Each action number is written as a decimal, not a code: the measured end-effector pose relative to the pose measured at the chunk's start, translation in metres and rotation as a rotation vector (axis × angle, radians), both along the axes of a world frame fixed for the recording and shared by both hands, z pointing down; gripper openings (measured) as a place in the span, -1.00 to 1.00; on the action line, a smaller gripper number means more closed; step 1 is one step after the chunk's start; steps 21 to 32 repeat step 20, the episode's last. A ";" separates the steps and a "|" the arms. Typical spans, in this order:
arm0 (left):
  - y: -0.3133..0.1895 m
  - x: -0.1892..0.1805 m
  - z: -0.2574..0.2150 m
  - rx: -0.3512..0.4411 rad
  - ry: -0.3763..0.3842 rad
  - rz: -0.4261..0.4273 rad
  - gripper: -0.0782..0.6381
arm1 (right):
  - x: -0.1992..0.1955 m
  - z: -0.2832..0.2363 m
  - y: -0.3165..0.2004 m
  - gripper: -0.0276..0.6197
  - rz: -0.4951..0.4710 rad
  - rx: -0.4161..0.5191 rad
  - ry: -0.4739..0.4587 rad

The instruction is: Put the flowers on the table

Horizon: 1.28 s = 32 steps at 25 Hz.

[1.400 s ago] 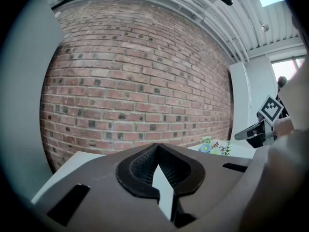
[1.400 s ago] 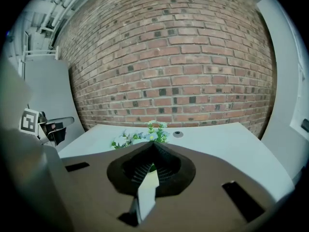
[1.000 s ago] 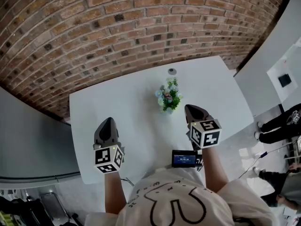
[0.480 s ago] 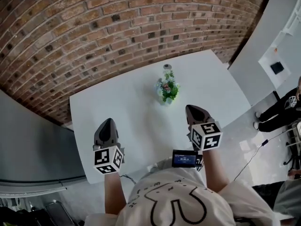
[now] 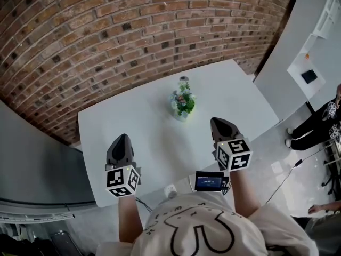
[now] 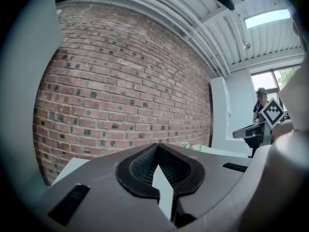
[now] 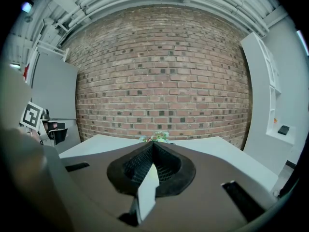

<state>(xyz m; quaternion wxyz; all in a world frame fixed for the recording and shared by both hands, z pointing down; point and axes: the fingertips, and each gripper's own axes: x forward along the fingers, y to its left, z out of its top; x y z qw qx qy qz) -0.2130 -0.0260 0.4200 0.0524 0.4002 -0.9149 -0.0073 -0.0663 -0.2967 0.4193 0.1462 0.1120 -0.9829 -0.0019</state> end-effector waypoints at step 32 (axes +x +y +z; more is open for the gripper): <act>-0.001 0.047 -0.017 0.020 -0.037 -0.037 -0.75 | 0.047 -0.014 -0.008 -0.87 -0.012 0.021 -0.064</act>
